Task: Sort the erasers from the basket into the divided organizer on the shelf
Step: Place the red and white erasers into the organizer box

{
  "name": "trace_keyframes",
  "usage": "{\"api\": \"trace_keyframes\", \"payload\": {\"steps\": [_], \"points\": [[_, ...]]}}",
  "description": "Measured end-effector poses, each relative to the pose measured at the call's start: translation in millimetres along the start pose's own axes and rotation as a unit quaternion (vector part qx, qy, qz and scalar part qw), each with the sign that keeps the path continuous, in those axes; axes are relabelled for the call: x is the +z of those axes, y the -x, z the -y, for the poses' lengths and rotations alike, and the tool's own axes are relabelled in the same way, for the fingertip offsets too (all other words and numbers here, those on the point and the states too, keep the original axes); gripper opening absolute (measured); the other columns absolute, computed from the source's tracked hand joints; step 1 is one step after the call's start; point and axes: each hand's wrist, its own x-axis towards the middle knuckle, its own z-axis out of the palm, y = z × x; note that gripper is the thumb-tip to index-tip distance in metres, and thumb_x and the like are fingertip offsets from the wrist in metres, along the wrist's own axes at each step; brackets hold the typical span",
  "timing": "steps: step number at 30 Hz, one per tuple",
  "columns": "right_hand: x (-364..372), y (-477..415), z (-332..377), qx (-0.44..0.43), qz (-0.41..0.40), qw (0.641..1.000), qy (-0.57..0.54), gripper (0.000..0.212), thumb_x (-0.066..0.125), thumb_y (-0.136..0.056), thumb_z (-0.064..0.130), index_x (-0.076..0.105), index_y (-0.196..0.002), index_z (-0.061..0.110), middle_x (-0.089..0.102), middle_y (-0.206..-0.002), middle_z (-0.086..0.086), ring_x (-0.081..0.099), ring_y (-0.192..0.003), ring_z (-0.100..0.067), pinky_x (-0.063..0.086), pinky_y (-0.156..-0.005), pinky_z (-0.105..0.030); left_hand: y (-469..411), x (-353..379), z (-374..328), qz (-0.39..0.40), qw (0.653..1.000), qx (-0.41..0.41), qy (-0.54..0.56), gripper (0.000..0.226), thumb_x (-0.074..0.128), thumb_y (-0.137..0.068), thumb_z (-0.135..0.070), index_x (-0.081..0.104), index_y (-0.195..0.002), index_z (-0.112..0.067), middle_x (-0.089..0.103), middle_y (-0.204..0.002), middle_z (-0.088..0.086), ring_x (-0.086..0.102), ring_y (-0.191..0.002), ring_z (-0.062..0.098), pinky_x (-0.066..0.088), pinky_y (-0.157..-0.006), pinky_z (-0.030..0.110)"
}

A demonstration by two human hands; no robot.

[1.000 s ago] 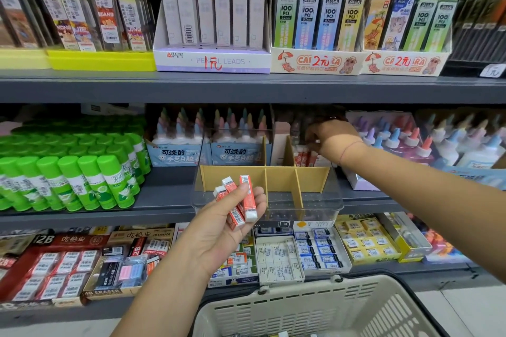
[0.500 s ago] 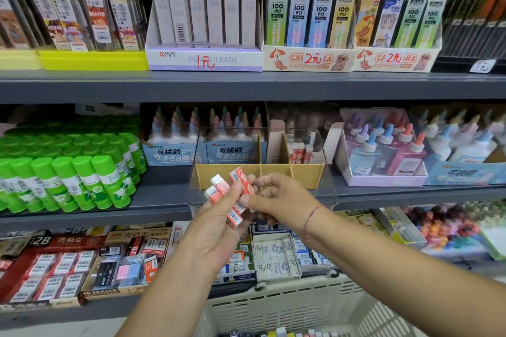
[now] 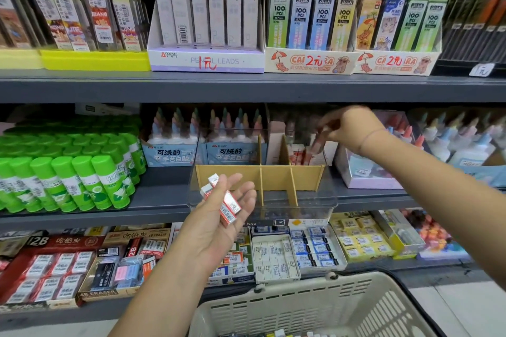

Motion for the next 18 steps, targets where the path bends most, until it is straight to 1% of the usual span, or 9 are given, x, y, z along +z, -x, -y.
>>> {"api": "trace_keyframes", "payload": {"steps": [2,5,7,9,11,14,15,16,18], "points": [[15.3,-17.7,-4.0,-0.043,0.055,0.992,0.101,0.031,0.063,-0.087,0.014,0.066,-0.117,0.018,0.067,-0.116,-0.005,0.059,-0.097,-0.023,0.039,-0.082,-0.021,-0.7,1.0,2.0,0.0,1.0,-0.003,-0.004,0.033,0.057,-0.09,-0.026,0.067,-0.109,-0.001,0.073,-0.094,0.017,0.071,-0.079,0.019,0.06,-0.068,0.029],[43.3,-33.8,-2.2,-0.073,0.101,0.98,0.156,0.034,0.061,-0.089,0.015,0.062,-0.122,0.021,0.061,-0.123,-0.009,0.058,-0.109,-0.03,0.042,-0.089,-0.028,-0.4,1.9,3.2,0.001,1.0,-0.006,-0.008,0.032,0.057,-0.09,-0.025,0.067,-0.109,0.0,0.072,-0.092,0.017,0.071,-0.08,0.02,0.06,-0.071,0.032],[54.9,-40.3,-1.2,-0.07,0.102,0.979,0.159,0.033,0.06,-0.09,0.01,0.061,-0.122,0.018,0.061,-0.12,-0.011,0.058,-0.109,-0.03,0.042,-0.085,-0.027,0.3,2.0,2.5,0.001,1.0,-0.006,-0.009,0.031,0.057,-0.09,-0.024,0.067,-0.108,-0.001,0.072,-0.091,0.017,0.071,-0.08,0.021,0.06,-0.072,0.033],[62.5,-44.3,-0.5,-0.072,0.096,0.981,0.154,0.029,0.059,-0.09,0.007,0.062,-0.118,0.013,0.063,-0.114,-0.012,0.059,-0.104,-0.03,0.039,-0.078,-0.024,0.4,1.4,1.8,0.002,1.0,-0.006,-0.011,0.03,0.057,-0.091,-0.024,0.068,-0.107,-0.001,0.072,-0.089,0.016,0.071,-0.08,0.021,0.06,-0.071,0.033],[69.0,-46.6,-0.3,-0.072,0.096,0.982,0.145,0.024,0.058,-0.089,0.005,0.064,-0.112,0.011,0.064,-0.109,-0.012,0.06,-0.098,-0.029,0.037,-0.076,-0.023,-0.3,0.6,1.5,0.002,1.0,-0.007,-0.013,0.03,0.057,-0.091,-0.024,0.068,-0.106,-0.001,0.072,-0.088,0.016,0.071,-0.079,0.02,0.06,-0.072,0.033],[71.5,-44.7,-0.3,-0.074,0.1,0.983,0.137,0.014,0.059,-0.088,0.008,0.063,-0.101,0.014,0.064,-0.102,-0.009,0.056,-0.083,-0.025,0.037,-0.072,-0.024,-1.6,-0.2,1.9,0.002,1.0,-0.01,-0.014,0.03,0.057,-0.091,-0.024,0.068,-0.106,-0.001,0.072,-0.09,0.016,0.071,-0.081,0.021,0.06,-0.072,0.033],[71.6,-43.8,-0.5,-0.078,0.103,0.982,0.139,0.011,0.059,-0.088,0.01,0.061,-0.097,0.016,0.064,-0.101,-0.009,0.055,-0.082,-0.024,0.036,-0.071,-0.024,-1.7,0.2,1.8,0.005,1.0,-0.012,-0.013,0.029,0.058,-0.09,-0.022,0.068,-0.106,0.0,0.072,-0.091,0.017,0.071,-0.082,0.022,0.06,-0.072,0.033],[71.5,-42.7,-0.5,-0.082,0.104,0.981,0.143,0.009,0.059,-0.089,0.011,0.061,-0.095,0.016,0.065,-0.102,-0.01,0.056,-0.083,-0.025,0.036,-0.07,-0.024,-1.7,1.0,1.5,0.008,1.0,-0.015,-0.011,0.029,0.06,-0.088,-0.02,0.068,-0.107,0.0,0.072,-0.092,0.017,0.071,-0.083,0.022,0.06,-0.072,0.033],[71.2,-41.3,1.0,-0.085,0.11,0.978,0.157,0.013,0.057,-0.091,0.011,0.063,-0.101,0.013,0.065,-0.106,-0.012,0.06,-0.093,-0.028,0.035,-0.071,-0.023,-1.4,2.4,1.1,0.015,1.0,-0.024,-0.005,0.031,0.064,-0.082,-0.013,0.067,-0.109,0.002,0.071,-0.094,0.019,0.07,-0.084,0.024,0.06,-0.072,0.034]]}}
